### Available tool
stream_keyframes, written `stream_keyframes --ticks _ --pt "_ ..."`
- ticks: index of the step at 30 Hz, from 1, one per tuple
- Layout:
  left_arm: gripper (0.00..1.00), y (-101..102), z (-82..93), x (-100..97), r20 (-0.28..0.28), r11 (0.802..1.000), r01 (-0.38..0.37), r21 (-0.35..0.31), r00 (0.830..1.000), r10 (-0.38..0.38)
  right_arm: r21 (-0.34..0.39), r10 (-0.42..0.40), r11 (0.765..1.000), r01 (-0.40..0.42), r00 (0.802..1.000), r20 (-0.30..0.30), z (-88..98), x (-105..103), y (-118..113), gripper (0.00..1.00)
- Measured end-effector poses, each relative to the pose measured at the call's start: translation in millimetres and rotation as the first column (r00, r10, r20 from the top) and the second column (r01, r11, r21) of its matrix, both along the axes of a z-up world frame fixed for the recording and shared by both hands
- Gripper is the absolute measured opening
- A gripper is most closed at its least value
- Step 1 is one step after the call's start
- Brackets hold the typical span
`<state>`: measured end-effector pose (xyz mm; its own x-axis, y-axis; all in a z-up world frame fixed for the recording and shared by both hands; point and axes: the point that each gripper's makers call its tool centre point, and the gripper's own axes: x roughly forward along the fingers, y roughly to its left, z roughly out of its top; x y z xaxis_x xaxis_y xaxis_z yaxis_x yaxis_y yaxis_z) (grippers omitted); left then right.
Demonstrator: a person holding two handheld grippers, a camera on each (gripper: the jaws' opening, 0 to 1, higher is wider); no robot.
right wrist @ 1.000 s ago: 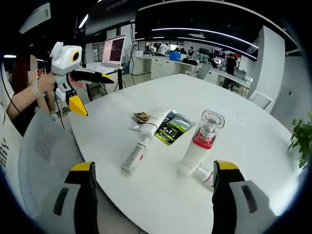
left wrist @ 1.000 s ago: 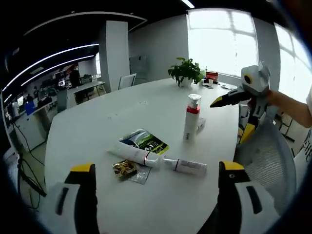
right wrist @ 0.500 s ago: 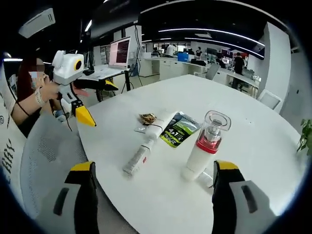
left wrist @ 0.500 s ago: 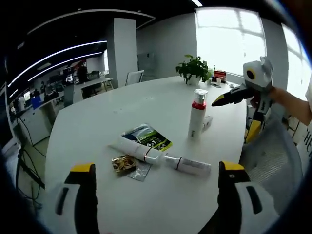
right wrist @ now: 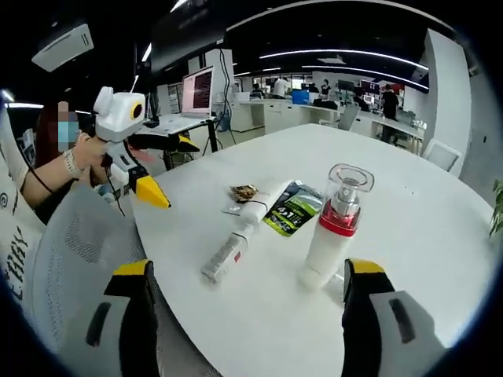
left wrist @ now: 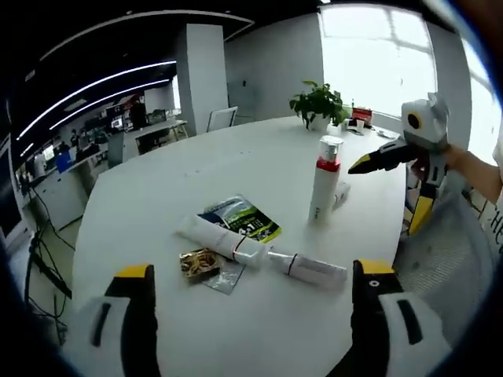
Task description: Arrange the skincare products in the storage area until every visible bottle or jar stands upright without overlapping.
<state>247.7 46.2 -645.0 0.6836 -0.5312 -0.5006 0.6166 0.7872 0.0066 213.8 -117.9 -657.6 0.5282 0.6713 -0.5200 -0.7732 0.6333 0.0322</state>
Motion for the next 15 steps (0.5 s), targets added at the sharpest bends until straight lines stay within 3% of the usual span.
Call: stream_keyframes --ticks 11,15 --pt "0.99 -2 -17.7 32.5 -0.057 0.999 -0.039 -0.016 0.998 0.038 0.002 0.005 1.000 -0.005 1.000 0.003 -2.7 -2 6 0.99" --pt "0.95 -7 -30.7 43.3 -0.111 0.999 -0.030 -0.028 0.993 0.027 -0.009 -0.018 1.000 0.018 1.000 0.015 -2.6 1 4 0.99"
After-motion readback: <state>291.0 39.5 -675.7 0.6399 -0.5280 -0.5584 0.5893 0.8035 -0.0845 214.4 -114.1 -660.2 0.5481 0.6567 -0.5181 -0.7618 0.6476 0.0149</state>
